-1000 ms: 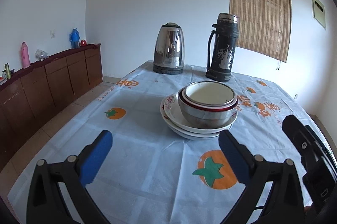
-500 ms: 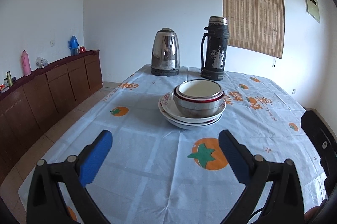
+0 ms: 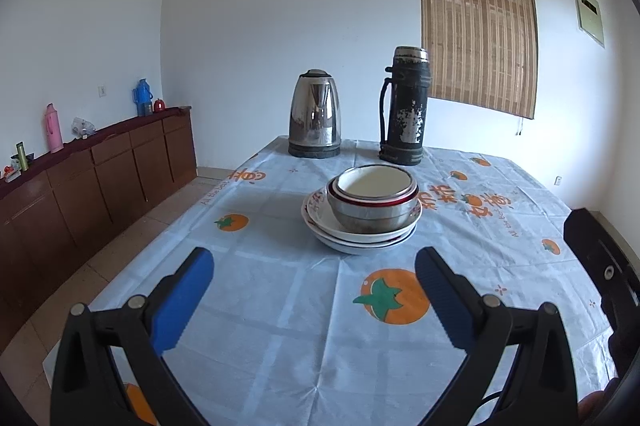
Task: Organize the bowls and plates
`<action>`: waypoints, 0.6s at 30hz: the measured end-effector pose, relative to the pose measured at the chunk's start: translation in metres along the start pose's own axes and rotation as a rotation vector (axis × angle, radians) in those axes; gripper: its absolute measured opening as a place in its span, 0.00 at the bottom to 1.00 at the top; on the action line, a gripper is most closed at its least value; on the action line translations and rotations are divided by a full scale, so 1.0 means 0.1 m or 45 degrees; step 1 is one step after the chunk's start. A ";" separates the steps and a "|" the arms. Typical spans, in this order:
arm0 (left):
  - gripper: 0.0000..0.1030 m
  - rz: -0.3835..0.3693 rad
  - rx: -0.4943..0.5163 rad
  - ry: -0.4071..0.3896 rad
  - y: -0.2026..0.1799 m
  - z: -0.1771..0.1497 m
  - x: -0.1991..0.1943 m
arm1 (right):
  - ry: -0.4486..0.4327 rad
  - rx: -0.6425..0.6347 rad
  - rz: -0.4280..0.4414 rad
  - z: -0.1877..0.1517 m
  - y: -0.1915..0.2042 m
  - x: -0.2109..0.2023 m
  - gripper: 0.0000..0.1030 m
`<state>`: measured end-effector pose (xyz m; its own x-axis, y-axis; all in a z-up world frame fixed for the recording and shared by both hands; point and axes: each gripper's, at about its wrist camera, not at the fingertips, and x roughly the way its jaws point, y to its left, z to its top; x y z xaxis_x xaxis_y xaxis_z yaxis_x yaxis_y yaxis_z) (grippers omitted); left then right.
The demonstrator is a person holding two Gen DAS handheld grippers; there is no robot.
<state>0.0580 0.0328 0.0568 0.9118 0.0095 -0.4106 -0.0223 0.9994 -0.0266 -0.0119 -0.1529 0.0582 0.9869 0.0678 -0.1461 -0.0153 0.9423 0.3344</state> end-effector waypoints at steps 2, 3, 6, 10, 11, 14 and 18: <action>0.99 -0.003 -0.003 -0.003 0.00 0.00 -0.01 | -0.001 0.001 0.000 0.00 0.00 0.00 0.82; 0.99 -0.004 -0.003 -0.003 0.00 0.00 -0.02 | -0.001 0.000 -0.001 0.00 0.00 0.00 0.82; 0.99 -0.004 -0.005 -0.011 0.02 0.01 -0.04 | -0.002 -0.001 0.000 0.00 0.00 0.00 0.82; 0.99 0.008 -0.004 -0.029 0.03 0.03 -0.08 | -0.008 -0.005 0.001 0.02 0.02 -0.03 0.82; 0.99 0.010 -0.002 -0.033 0.03 0.03 -0.09 | -0.012 -0.006 0.000 0.03 0.03 -0.03 0.82; 0.99 0.009 -0.002 -0.036 0.02 0.04 -0.09 | -0.019 -0.006 0.001 0.04 0.04 -0.05 0.82; 0.99 0.015 0.000 -0.045 0.02 0.05 -0.11 | -0.019 -0.006 0.000 0.04 0.04 -0.05 0.82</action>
<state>0.0497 0.0348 0.0655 0.9253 0.0226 -0.3786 -0.0332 0.9992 -0.0216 -0.0160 -0.1509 0.0635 0.9892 0.0628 -0.1321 -0.0159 0.9438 0.3300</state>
